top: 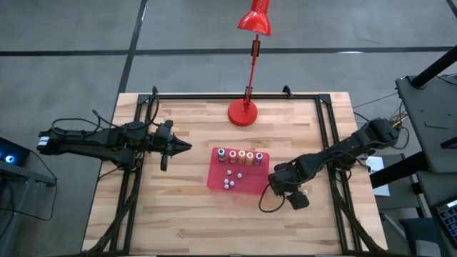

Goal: Pick & Place food coloring
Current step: Put the small black food coloring bottle into the red bin

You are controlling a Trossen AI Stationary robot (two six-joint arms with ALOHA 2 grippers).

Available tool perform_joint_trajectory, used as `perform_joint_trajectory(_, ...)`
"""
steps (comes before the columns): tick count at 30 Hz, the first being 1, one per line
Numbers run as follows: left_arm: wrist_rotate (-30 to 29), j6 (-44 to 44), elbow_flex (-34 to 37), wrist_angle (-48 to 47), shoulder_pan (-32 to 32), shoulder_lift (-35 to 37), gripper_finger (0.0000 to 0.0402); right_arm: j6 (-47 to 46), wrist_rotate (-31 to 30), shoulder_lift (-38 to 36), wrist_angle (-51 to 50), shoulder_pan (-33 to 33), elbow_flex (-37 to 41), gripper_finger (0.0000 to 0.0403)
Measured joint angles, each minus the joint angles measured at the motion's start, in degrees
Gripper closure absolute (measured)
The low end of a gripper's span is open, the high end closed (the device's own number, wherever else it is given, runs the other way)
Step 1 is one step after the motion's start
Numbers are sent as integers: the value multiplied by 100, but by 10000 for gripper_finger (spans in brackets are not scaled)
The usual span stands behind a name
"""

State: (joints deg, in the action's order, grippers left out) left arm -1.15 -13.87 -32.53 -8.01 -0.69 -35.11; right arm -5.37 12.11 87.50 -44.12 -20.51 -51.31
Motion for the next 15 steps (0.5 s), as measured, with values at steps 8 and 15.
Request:
perform_joint_trajectory(8,0,-4,0,0,0,0,402,-77,-3,19,-1,-225,0,170)
perform_joint_trajectory(15,-4,-4,1,0,2,0,402,-348,-16,143,17,-376,0,170)
